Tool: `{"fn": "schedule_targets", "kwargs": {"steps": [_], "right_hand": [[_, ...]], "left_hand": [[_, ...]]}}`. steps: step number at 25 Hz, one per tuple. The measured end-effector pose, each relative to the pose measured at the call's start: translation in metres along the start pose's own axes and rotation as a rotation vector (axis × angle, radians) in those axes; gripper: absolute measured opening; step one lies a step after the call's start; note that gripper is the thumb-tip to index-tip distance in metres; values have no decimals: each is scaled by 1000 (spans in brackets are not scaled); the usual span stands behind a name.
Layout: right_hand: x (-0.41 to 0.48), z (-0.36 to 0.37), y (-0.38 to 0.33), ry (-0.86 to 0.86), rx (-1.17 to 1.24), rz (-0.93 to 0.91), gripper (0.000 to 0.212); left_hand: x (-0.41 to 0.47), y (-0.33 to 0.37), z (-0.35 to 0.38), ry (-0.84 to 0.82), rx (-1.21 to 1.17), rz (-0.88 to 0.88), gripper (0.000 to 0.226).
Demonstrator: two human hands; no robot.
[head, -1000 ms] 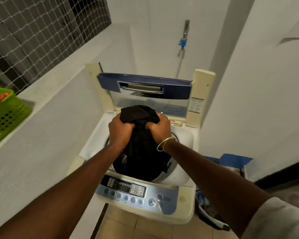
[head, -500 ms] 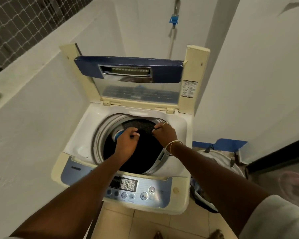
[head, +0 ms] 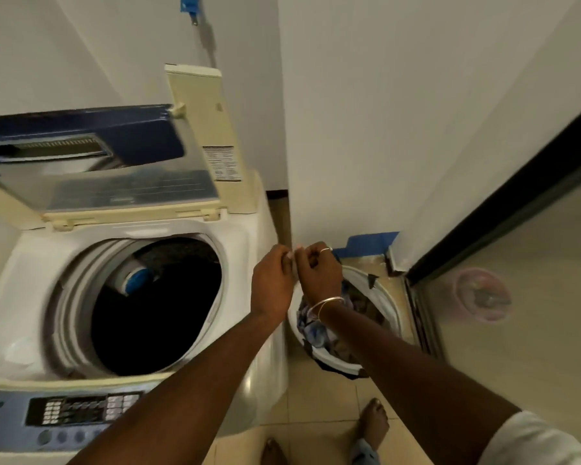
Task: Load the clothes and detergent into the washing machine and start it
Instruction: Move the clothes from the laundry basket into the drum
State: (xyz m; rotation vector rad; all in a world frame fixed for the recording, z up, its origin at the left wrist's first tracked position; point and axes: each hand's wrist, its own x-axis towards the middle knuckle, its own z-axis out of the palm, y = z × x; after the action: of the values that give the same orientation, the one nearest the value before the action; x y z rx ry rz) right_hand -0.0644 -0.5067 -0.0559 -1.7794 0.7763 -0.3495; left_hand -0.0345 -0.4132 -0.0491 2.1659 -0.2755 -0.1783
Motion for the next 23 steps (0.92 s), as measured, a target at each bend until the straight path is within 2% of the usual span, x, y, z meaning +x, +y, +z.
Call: {"fn": "schedule_targets", "kwargs": {"steps": [3, 7, 10, 13, 16, 18, 20, 23], "right_hand": [[24, -28, 48, -5, -76, 63, 23], [61, -48, 125, -95, -189, 125, 21], [86, -49, 190, -185, -289, 141, 19], [110, -31, 266, -249, -317, 185, 12], [129, -6, 339, -332, -362, 202, 28], [142, 12, 384, -438, -437, 121, 39], [153, 26, 424, -561, -637, 90, 61], [163, 42, 481, -719, -903, 113, 94]], "left_hand": [[7, -6, 54, -49, 90, -41, 16], [18, -38, 126, -121, 143, -89, 9], [22, -91, 181, -123, 163, -96, 20], [31, -159, 241, -253, 160, -175, 23], [43, -228, 290, -359, 196, -195, 38], [51, -269, 316, -420, 265, -187, 51], [55, -309, 337, -487, 350, -200, 61], [50, -366, 363, -551, 477, -139, 92]]}}
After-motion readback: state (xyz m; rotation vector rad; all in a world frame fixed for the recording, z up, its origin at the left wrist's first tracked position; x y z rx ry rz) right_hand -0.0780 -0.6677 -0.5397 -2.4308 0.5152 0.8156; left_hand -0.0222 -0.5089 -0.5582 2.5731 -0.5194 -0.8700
